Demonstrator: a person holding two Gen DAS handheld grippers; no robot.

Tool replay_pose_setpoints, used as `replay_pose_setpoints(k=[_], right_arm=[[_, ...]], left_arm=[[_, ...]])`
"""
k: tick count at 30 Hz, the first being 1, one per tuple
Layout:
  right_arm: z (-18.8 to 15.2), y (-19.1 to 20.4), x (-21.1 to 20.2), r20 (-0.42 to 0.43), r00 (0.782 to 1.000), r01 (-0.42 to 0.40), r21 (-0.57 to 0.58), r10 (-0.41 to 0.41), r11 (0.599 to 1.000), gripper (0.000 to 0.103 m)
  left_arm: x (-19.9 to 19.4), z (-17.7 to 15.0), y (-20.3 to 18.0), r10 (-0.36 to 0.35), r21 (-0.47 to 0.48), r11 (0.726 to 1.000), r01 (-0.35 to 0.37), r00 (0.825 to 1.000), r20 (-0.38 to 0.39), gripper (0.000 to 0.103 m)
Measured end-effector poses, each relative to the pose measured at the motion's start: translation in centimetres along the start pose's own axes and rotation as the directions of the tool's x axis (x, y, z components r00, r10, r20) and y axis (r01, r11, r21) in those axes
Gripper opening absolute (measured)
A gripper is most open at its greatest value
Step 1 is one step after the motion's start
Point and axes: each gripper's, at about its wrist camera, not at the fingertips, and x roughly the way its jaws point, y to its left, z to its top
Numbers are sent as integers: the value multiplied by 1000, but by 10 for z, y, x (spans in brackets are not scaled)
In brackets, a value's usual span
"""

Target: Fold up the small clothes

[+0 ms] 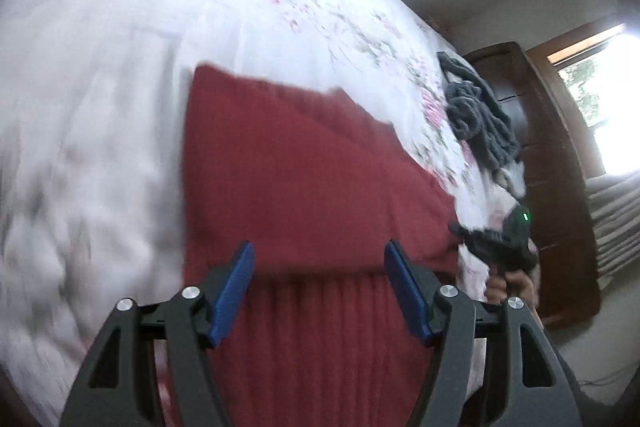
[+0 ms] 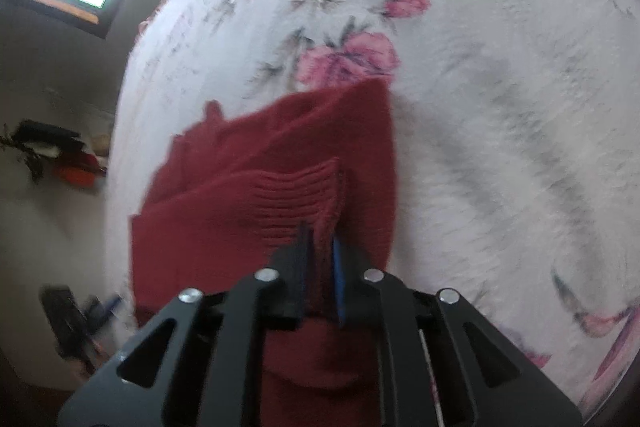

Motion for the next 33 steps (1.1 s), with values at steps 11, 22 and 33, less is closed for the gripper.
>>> replay_pose_setpoints(k=[11, 22, 33], right_arm=[[22, -4, -3, 1, 979, -206, -10, 206, 978, 18], [-11, -2, 6, -41, 956, -293, -49, 291, 955, 9], [-42, 15, 25, -112, 953, -290, -75, 281, 954, 6]], left_arm=[[71, 89, 31, 73, -21, 997, -75, 995, -73, 67], [51, 47, 16, 1, 71, 997, 6, 996, -90, 58], [41, 0, 16, -86, 73, 993, 96, 988, -132, 48]])
